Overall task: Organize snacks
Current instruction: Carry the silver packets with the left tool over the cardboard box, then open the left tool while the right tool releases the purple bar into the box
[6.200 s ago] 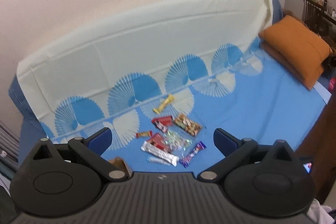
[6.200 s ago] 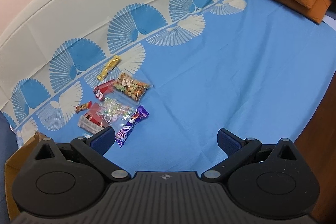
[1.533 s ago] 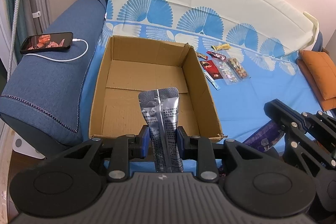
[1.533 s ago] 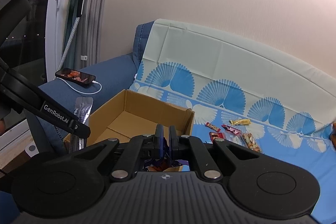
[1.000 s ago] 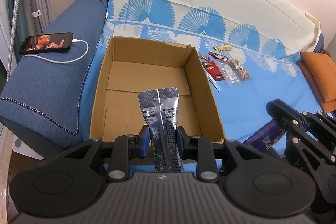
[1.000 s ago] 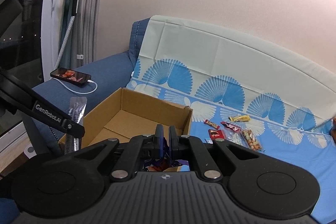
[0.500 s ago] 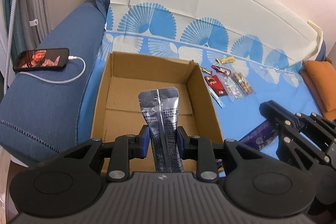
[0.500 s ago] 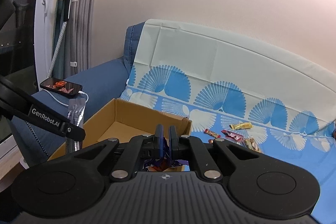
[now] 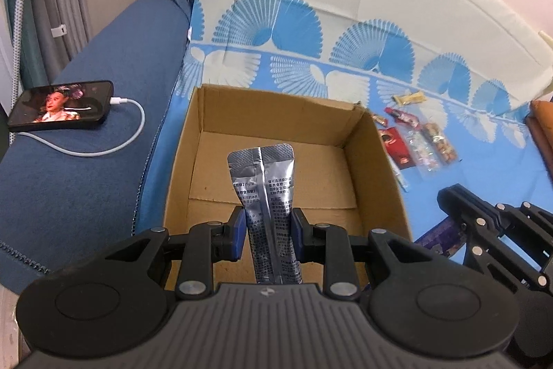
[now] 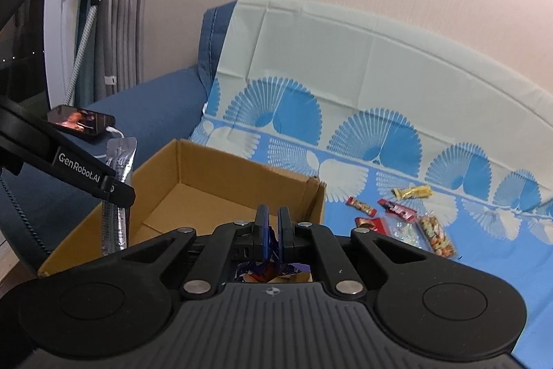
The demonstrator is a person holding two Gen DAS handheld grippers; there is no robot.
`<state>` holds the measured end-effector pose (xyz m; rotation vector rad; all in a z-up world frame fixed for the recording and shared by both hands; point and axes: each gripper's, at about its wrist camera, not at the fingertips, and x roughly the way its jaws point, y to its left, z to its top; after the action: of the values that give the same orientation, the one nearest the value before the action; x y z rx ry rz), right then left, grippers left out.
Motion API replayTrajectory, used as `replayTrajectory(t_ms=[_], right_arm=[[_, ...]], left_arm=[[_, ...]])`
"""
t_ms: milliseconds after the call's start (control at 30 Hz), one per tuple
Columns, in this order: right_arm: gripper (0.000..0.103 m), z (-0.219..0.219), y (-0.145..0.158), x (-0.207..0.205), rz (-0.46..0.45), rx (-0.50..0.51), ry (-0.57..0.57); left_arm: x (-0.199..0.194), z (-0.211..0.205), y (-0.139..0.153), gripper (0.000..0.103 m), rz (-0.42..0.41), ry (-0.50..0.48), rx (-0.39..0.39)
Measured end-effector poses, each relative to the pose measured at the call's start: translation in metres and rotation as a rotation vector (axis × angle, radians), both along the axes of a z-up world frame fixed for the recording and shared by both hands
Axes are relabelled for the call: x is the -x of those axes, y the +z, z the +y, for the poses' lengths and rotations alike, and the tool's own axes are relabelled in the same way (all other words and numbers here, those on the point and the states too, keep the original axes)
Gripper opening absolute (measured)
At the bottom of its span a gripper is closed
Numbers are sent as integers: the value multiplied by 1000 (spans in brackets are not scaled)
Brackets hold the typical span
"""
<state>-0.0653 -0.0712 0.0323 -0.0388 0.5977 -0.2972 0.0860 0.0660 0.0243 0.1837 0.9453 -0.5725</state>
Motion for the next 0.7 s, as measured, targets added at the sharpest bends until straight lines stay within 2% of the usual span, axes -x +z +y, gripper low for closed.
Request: replayTrajectory(t_ms=[233, 600, 700], right_arm=[[6, -11, -24, -27, 58, -38, 3], [6, -21, -55, -49, 134, -85, -8], [6, -23, -60, -56, 145, -95, -8]], left_arm=[[-25, -14, -32, 30, 48, -4, -45], [-40, -21, -73, 31, 104, -8, -110], [-45, -24, -79, 35, 112, -8, -120]])
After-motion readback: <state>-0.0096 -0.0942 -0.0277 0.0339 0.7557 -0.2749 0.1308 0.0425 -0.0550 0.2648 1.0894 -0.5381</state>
